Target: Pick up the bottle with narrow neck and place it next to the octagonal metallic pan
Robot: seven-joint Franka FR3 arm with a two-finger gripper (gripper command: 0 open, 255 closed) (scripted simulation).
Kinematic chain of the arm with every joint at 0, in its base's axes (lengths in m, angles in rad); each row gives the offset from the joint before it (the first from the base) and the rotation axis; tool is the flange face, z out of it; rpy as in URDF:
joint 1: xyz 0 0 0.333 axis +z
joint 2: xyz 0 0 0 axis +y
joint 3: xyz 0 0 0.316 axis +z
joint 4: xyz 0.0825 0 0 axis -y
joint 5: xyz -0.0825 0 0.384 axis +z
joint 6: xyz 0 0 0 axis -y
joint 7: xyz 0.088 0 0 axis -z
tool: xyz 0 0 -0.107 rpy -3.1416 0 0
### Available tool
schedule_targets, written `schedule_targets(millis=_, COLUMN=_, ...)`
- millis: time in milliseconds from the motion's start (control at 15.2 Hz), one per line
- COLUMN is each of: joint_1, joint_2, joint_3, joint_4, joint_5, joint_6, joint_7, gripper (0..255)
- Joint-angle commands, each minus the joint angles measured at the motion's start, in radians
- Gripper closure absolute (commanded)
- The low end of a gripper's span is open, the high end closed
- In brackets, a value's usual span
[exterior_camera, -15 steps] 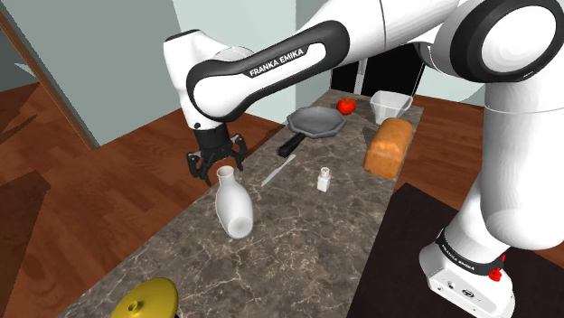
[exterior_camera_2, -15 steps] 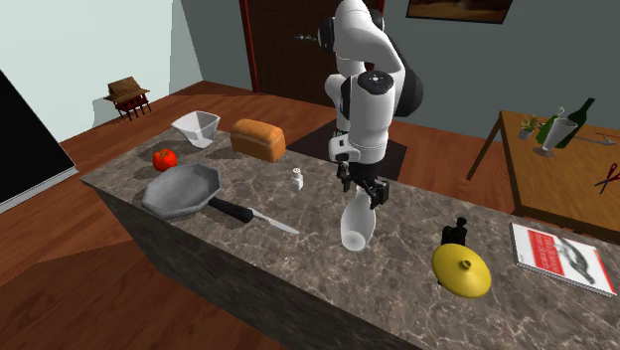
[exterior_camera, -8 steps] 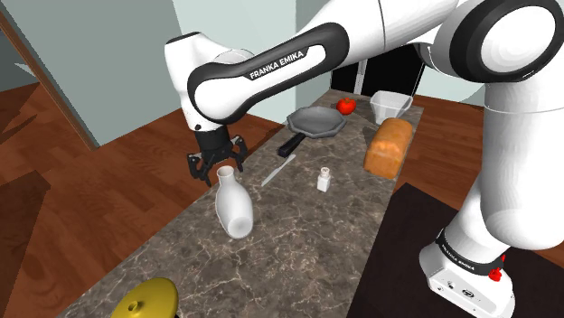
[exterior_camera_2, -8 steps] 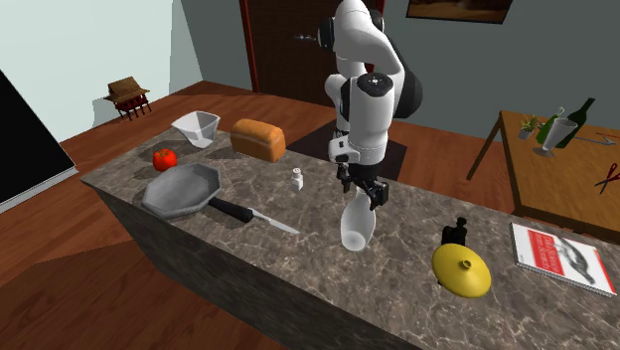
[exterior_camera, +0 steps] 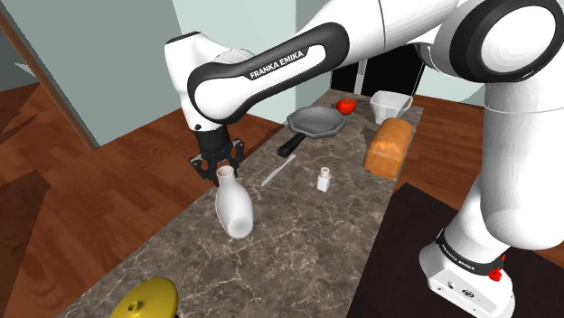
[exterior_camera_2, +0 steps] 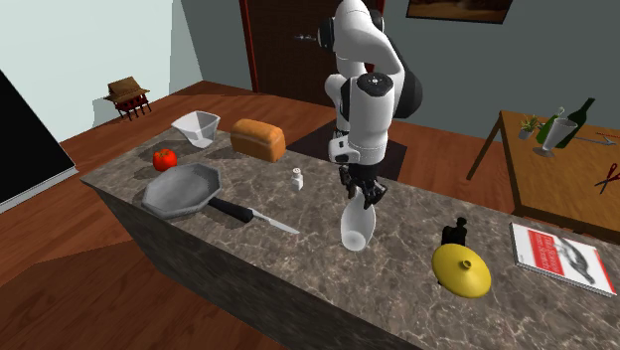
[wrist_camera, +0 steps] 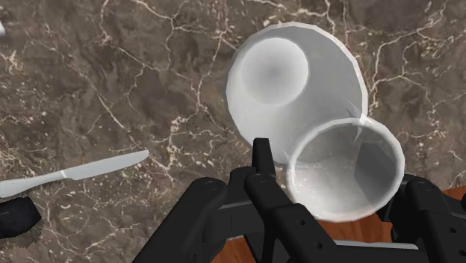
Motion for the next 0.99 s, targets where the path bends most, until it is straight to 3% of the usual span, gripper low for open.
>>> schedule_targets(millis=0, joint_1=0.000, joint_2=0.000, joint_3=0.000, joint_4=0.000, joint_5=0.000, joint_6=0.000, joint_7=0.000, gripper=255)
schedule_targets(millis=924, joint_1=0.006, joint_2=-0.023, joint_3=0.008, joint_4=0.143, joint_5=0.014, joint_6=-0.164, joint_7=-0.006, gripper=255)
